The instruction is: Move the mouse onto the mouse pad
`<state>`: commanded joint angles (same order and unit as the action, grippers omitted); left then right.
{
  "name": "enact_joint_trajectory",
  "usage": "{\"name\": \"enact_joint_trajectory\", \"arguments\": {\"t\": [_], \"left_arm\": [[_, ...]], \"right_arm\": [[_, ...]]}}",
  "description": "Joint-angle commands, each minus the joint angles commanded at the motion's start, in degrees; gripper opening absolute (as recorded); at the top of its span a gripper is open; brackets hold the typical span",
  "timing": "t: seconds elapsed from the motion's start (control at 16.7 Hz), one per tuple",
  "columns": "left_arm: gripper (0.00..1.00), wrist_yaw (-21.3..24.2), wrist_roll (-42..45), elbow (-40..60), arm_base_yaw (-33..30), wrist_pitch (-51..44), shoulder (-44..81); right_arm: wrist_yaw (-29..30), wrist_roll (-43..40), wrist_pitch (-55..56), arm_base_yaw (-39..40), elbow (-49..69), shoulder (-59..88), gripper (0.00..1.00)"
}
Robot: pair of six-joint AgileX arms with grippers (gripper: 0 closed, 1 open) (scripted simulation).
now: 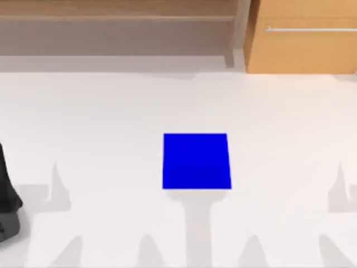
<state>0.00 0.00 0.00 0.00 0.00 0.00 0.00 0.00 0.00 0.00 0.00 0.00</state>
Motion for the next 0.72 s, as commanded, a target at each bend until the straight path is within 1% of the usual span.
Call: {"name": "enact_joint_trajectory", "arguments": {"t": [0.18, 0.36, 0.54, 0.72], "left_arm": [[1.00, 0.0, -0.2, 0.6, 0.1, -0.6, 0.7], [1.00, -0.1, -2.2, 5.2, 0.6, -5.2, 6.2], [1.00, 0.0, -5.5, 13.0, 1.2, -13.1, 17.1], [1.00, 0.1, -9.6, 22.2, 1.9, -23.1, 32.8]], "right_arm": [[0.0, 0.0, 0.0, 0.0, 0.0, 0.0, 1.00], [0.0, 0.0, 0.0, 0.0, 0.0, 0.0, 1.00], [0.0, 0.0, 0.0, 0.0, 0.0, 0.0, 1.00], [0.0, 0.0, 0.0, 0.0, 0.0, 0.0, 1.00]]}}
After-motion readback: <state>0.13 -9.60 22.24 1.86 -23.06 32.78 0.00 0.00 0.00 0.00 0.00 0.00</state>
